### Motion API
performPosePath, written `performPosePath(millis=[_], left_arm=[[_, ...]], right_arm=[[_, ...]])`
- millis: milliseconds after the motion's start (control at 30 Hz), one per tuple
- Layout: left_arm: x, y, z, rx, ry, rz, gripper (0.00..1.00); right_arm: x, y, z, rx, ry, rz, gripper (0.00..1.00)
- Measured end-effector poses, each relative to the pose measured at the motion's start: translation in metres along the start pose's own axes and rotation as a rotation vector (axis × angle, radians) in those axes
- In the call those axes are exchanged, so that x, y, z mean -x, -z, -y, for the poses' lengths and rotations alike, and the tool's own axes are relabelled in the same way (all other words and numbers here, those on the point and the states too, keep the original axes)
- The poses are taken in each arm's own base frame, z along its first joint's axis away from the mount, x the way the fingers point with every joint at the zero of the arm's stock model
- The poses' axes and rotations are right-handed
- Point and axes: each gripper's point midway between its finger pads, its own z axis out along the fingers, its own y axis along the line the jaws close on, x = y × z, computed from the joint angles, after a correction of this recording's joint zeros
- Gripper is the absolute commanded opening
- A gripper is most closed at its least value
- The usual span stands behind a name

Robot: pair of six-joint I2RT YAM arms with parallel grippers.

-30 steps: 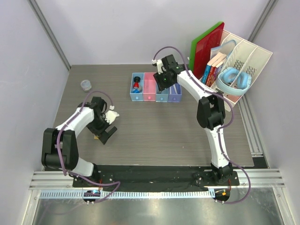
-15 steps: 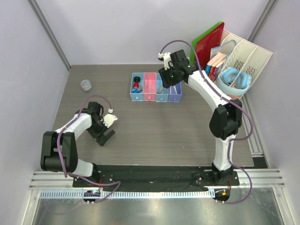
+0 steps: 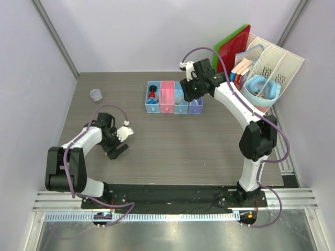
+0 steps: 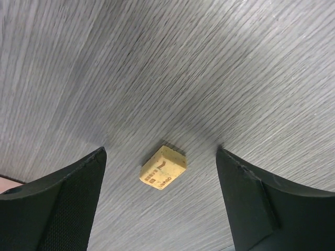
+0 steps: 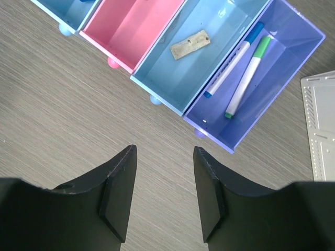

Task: Sort the stationery into containers
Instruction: Pick up the stationery from the center of the board.

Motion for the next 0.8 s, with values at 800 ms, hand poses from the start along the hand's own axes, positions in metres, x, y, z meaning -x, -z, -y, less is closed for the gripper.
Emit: performPosePath(millis=[800], left_arm=[[-0.013,0.0,-0.013,-0.073,-0.198,0.023,0.7]], right_arm=[[-0.003,0.009,-0.003,-0.001,-0.036,0.009,0.52]])
